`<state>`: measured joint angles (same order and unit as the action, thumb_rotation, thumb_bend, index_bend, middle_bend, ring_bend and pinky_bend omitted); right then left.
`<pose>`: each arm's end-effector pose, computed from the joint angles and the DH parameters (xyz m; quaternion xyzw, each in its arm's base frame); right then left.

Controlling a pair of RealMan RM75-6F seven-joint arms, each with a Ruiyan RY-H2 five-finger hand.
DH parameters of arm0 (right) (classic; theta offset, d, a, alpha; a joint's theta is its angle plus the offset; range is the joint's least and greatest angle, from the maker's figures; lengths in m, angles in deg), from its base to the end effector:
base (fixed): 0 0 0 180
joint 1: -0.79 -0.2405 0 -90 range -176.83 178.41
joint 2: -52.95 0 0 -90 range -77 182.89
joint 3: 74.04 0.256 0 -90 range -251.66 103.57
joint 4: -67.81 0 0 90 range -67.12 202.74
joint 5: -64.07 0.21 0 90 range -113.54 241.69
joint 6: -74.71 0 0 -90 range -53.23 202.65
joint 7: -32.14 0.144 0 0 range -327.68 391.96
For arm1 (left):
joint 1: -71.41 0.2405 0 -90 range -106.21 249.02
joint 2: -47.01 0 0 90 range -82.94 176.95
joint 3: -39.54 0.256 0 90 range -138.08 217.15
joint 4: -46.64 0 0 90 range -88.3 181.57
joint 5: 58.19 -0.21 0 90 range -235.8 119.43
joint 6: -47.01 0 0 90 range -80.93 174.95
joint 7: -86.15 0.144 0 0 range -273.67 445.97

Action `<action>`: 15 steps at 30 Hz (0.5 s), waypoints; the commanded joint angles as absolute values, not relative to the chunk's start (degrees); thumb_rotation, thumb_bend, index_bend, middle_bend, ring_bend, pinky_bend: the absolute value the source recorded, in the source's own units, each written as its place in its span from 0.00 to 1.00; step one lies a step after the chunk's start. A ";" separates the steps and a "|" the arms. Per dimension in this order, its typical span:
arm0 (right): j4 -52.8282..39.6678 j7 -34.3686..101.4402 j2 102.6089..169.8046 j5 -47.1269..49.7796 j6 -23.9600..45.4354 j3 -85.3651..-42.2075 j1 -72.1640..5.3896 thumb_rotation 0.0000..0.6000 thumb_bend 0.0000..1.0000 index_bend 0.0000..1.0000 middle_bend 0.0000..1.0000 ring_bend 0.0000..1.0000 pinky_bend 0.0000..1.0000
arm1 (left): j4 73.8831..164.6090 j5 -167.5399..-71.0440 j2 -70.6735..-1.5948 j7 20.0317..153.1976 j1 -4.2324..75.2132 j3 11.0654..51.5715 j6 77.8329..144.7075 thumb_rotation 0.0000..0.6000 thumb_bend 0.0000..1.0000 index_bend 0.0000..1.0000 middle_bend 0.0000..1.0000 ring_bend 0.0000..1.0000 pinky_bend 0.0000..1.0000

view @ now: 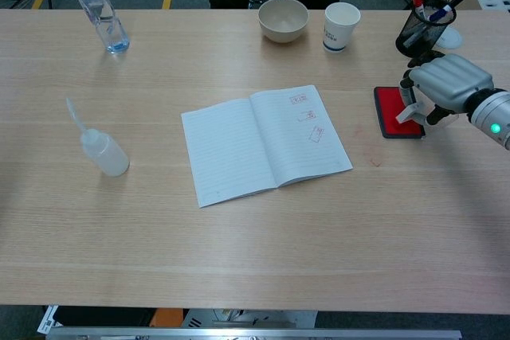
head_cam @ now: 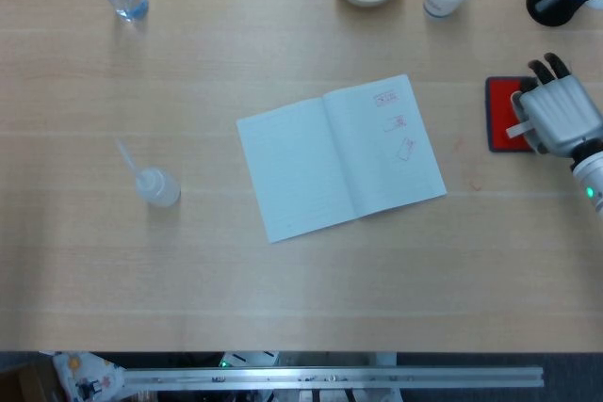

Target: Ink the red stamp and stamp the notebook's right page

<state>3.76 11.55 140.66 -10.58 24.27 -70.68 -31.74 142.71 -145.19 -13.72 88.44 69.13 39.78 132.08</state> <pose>-0.2920 -0.3310 0.0055 0.7924 -0.2865 0.1888 0.5043 -0.3122 0.1549 0.1637 -0.6076 -0.4023 -0.3524 0.5872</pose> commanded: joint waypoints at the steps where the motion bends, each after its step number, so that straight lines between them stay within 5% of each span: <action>1: 4.10 11.38 140.93 -10.18 24.52 -70.56 -31.85 1.00 0.31 0.62 0.38 0.13 0.10 | 142.70 -145.14 -13.75 88.47 69.10 39.82 131.96 1.00 0.34 0.16 0.13 0.11 0.09; 15: 4.74 10.45 142.00 -8.42 25.77 -69.96 -32.77 1.00 0.31 0.62 0.38 0.13 0.10 | 142.46 -144.96 -13.86 88.38 69.16 39.93 131.81 1.00 0.34 0.16 0.13 0.11 0.09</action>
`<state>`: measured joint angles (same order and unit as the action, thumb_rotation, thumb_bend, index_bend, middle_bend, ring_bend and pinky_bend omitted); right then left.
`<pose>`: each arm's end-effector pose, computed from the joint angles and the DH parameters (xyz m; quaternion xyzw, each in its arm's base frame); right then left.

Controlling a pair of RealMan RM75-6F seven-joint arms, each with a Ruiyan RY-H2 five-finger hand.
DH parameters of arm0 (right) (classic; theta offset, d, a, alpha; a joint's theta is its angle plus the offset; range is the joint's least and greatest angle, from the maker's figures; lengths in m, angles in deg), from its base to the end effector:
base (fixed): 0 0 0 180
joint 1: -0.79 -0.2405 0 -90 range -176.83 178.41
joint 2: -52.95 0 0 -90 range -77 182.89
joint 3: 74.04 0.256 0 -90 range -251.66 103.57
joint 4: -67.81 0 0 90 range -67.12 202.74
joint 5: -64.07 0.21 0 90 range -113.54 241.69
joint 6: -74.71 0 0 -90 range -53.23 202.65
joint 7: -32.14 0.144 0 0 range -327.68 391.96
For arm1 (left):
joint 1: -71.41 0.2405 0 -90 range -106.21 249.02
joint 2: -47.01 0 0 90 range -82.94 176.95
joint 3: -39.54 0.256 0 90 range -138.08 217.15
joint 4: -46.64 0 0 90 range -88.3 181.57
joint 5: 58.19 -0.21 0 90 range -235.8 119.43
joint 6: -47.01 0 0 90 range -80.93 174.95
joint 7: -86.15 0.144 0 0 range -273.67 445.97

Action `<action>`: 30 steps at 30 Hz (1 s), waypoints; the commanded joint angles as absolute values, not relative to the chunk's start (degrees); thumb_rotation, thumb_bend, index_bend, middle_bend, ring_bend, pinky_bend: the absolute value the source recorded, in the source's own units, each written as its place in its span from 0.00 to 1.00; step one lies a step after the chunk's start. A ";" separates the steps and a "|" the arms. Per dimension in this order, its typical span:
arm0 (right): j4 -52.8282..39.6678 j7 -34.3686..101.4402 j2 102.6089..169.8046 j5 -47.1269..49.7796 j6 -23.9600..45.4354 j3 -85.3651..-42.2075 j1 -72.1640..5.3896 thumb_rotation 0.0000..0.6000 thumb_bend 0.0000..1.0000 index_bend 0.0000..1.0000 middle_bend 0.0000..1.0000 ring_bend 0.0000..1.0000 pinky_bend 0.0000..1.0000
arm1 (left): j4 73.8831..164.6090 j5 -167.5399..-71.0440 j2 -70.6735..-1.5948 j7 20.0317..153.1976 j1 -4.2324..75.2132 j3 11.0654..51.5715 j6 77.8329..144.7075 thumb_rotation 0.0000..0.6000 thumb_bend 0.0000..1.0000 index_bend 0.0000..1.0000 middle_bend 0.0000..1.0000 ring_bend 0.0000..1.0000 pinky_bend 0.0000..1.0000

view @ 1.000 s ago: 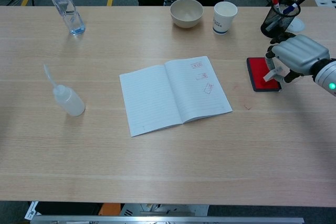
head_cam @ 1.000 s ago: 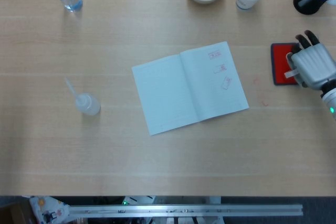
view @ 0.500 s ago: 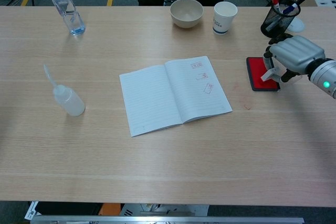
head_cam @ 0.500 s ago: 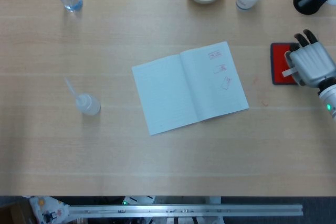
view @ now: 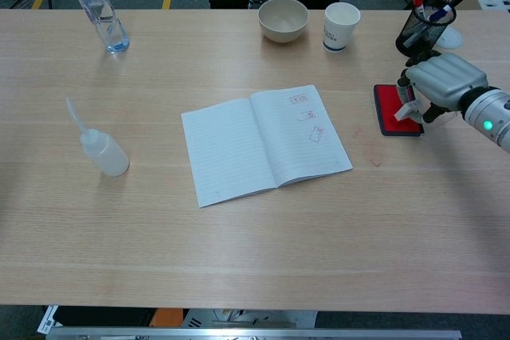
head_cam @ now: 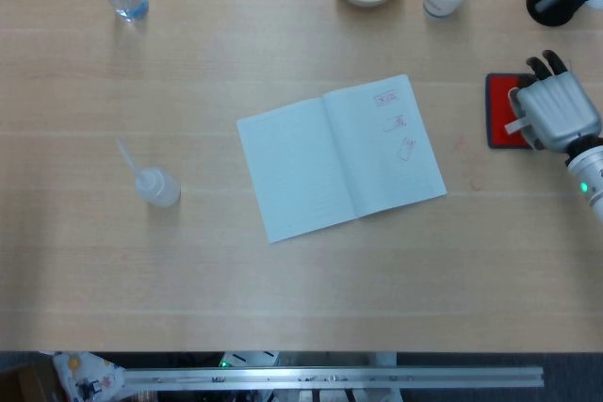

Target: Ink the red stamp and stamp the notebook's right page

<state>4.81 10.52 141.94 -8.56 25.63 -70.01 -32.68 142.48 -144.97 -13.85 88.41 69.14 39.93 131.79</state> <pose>-0.2895 -0.3372 -0.0005 0.7899 -0.2936 0.1839 0.5059 -0.3139 0.1542 0.1626 -0.6080 -0.4050 -0.3489 0.5870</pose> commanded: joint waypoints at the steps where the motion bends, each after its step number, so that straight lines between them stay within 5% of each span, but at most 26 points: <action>1: 4.65 10.42 142.01 -8.33 25.82 -69.92 -32.83 1.00 0.31 0.62 0.38 0.13 0.10 | 142.44 -144.93 -13.87 88.35 69.18 39.93 131.82 1.00 0.34 0.16 0.13 0.11 0.09; 30: -16.61 13.05 134.37 -11.98 23.22 -70.08 -33.81 1.00 0.31 0.62 0.39 0.13 0.10 | 143.49 -146.10 -13.12 88.13 69.50 40.30 132.69 1.00 0.34 0.16 0.13 0.11 0.09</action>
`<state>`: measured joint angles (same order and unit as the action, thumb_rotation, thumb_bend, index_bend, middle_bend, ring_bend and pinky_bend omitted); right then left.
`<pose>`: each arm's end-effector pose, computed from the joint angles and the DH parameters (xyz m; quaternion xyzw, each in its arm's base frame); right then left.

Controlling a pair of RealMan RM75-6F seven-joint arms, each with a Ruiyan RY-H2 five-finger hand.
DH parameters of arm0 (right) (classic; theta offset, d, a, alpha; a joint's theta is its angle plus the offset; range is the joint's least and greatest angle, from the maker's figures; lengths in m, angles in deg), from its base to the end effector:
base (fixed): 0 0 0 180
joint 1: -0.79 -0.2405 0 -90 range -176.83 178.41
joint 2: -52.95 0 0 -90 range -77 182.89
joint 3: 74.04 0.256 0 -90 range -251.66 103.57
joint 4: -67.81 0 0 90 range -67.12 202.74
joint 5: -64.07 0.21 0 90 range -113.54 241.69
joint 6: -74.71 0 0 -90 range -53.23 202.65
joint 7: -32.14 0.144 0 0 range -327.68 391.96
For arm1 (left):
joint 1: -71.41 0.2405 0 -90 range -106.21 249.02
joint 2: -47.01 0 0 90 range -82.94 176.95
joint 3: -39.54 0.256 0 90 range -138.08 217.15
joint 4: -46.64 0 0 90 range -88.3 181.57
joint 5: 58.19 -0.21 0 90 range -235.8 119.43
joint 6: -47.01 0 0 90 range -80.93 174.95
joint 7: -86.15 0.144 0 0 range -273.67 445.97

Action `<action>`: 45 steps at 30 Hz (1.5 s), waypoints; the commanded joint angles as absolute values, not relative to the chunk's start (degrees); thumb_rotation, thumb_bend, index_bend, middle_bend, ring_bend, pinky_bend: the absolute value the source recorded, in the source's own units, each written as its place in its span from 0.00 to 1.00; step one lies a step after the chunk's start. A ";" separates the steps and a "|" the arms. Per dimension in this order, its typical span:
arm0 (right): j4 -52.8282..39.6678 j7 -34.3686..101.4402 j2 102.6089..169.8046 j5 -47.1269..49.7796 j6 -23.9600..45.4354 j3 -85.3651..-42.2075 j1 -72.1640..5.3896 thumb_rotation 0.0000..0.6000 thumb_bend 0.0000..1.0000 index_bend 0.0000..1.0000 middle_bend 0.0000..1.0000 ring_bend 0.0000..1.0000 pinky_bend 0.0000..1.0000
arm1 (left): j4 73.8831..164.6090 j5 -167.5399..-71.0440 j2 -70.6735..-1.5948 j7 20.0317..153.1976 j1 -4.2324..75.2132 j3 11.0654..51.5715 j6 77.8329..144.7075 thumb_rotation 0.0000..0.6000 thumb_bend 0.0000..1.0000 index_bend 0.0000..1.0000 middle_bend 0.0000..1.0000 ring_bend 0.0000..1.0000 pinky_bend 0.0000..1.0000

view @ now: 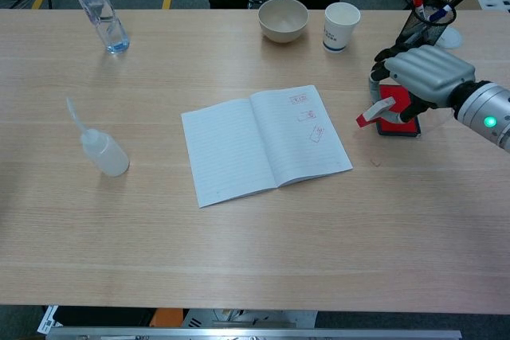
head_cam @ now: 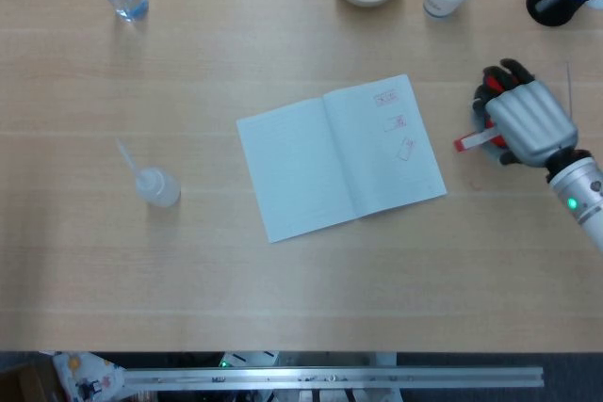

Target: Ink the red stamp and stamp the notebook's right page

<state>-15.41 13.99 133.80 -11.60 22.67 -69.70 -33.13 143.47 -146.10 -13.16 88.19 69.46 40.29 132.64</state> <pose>-0.2254 -0.3105 0.0109 0.7949 -0.3282 0.2784 0.4277 -0.3092 0.1512 0.1649 -0.6093 -0.4029 -0.3560 0.5828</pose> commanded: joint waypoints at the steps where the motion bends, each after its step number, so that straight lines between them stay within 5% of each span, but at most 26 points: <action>1: -17.03 12.59 134.89 -11.90 23.57 -70.19 -34.12 1.00 0.31 0.62 0.39 0.13 0.10 | 143.47 -146.10 -13.10 88.10 69.55 40.35 132.69 1.00 0.34 0.16 0.13 0.11 0.09; 17: -15.25 6.96 142.21 -10.22 25.76 -71.66 -36.66 1.00 0.31 0.62 0.39 0.13 0.10 | 142.45 -146.14 -12.93 86.68 70.16 40.68 133.14 1.00 0.34 0.16 0.13 0.11 0.09; 45: -12.81 0.89 145.22 -6.97 27.00 -72.72 -39.05 1.00 0.31 0.62 0.39 0.13 0.10 | 140.91 -145.87 -13.21 85.31 70.44 40.71 132.98 1.00 0.34 0.16 0.13 0.11 0.09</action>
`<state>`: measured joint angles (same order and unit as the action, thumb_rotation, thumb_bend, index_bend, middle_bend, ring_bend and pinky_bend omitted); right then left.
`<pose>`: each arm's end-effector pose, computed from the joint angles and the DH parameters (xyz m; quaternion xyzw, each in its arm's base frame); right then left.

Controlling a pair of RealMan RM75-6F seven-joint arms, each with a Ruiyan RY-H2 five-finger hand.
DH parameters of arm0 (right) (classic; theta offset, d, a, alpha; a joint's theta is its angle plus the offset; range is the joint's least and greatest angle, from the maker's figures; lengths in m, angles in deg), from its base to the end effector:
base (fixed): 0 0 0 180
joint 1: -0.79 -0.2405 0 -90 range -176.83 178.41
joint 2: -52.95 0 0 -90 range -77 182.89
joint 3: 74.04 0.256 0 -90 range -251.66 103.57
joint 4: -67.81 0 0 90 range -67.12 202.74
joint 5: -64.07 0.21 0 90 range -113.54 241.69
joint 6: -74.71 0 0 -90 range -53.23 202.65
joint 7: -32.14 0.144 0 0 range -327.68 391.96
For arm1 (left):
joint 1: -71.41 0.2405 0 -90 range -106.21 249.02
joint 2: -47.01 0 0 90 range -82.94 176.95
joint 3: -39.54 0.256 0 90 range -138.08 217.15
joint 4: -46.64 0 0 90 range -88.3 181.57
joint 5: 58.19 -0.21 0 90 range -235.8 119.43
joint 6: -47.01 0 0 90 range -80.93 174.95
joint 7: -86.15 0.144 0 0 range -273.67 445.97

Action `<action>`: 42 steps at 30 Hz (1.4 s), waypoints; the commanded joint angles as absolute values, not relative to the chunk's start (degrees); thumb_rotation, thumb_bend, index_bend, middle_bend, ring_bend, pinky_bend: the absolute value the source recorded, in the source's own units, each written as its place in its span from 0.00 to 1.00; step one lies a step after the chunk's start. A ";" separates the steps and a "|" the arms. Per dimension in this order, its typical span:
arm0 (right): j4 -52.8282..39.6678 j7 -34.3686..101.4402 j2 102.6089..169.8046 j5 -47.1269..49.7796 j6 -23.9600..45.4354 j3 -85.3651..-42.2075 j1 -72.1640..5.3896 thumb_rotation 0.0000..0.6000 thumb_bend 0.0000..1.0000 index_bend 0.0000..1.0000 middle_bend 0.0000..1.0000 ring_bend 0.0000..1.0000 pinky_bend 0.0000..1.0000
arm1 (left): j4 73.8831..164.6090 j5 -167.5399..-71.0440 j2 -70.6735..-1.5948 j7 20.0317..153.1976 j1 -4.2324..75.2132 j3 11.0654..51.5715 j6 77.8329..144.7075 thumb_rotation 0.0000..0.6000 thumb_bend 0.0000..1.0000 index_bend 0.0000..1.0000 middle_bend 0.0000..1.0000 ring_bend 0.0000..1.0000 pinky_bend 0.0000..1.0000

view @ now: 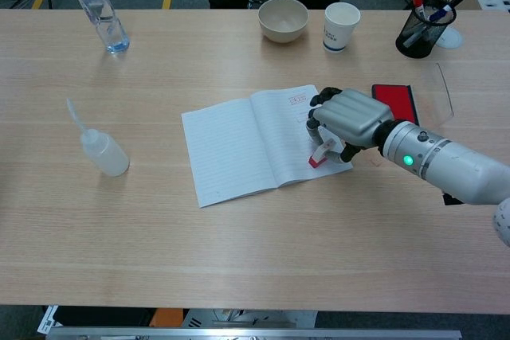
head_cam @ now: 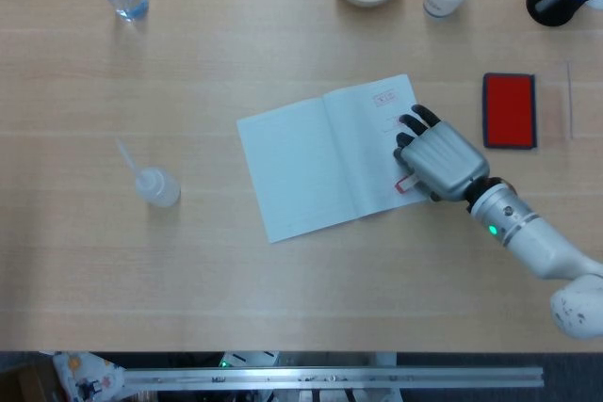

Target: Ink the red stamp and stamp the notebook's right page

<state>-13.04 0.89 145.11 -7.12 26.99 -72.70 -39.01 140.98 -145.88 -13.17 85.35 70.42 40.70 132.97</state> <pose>-0.1825 -0.2923 -0.0671 0.8586 -0.2717 0.2386 0.3633 -0.3210 0.1446 0.1691 -0.6023 -0.4113 -0.3515 0.5870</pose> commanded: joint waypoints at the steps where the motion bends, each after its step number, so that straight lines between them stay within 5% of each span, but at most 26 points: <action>1: -12.65 0.93 145.29 -6.87 27.04 -72.76 -39.07 1.00 0.31 0.62 0.39 0.13 0.10 | 140.88 -145.88 -13.23 85.27 70.46 40.72 133.00 1.00 0.34 0.16 0.13 0.11 0.09; 42: -13.54 3.57 144.33 -7.66 25.69 -73.24 -39.37 1.00 0.31 0.62 0.40 0.13 0.10 | 140.49 -145.93 -13.04 84.44 70.77 40.47 133.50 1.00 0.34 0.16 0.12 0.11 0.09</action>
